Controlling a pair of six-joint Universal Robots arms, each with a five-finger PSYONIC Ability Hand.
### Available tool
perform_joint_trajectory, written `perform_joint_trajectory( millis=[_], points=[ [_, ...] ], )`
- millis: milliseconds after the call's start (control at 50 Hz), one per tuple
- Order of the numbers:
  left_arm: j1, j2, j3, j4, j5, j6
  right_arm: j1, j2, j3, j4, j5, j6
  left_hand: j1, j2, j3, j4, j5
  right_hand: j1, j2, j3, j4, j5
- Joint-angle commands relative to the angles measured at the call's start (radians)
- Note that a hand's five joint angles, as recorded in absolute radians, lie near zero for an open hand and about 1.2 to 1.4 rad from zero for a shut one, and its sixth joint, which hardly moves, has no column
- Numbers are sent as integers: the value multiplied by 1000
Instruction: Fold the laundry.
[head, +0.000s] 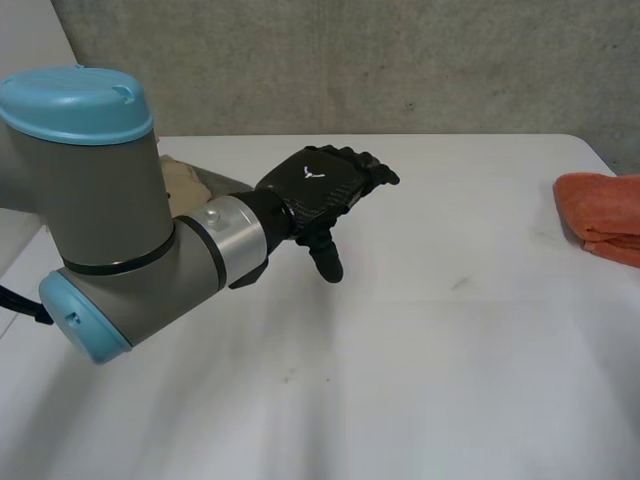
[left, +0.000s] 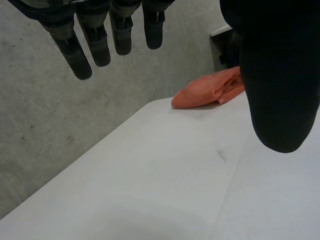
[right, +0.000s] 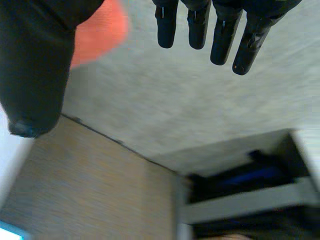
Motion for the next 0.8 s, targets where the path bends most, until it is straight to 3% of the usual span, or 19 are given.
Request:
perform_joint_trajectory(
  millis=[20, 180, 280, 400, 540, 640, 800],
  points=[
    [17, 4, 1, 3, -8, -2, 15, -182, 47, -199, 70, -54, 17, 2, -5, 1, -17, -13, -44, -40, -58, -54],
    [95, 30, 0, 57, -103, 6, 257, -383, 235, -231, -129, 134, 9, -6, -14, -8, -26, -13, -44, -40, -58, -54],
    [221, 50, 3, 137, -138, 23, 428, -495, 485, -262, -221, 220, 9, -6, -14, -8, -26, -13, -44, -40, -58, -54],
    [386, 0, 19, 180, -131, 107, 636, -580, 795, -332, -241, 217, 12, -3, -11, -5, -23, -13, -44, -40, -58, -54],
    [491, -138, 53, 183, -138, 302, 784, -606, 1059, -427, -243, 206, 12, -3, -11, -5, -23, -13, -44, -40, -58, -54],
    [555, -250, 82, 183, -144, 435, 805, -619, 1163, -466, -241, 206, 15, 0, -8, -2, -20, -13, -44, -40, -58, -54],
    [611, -375, 111, 194, -144, 523, 794, -662, 1260, -513, -241, 206, 38, 23, 16, 21, 4, -13, -44, -40, -58, -54]
  ],
)
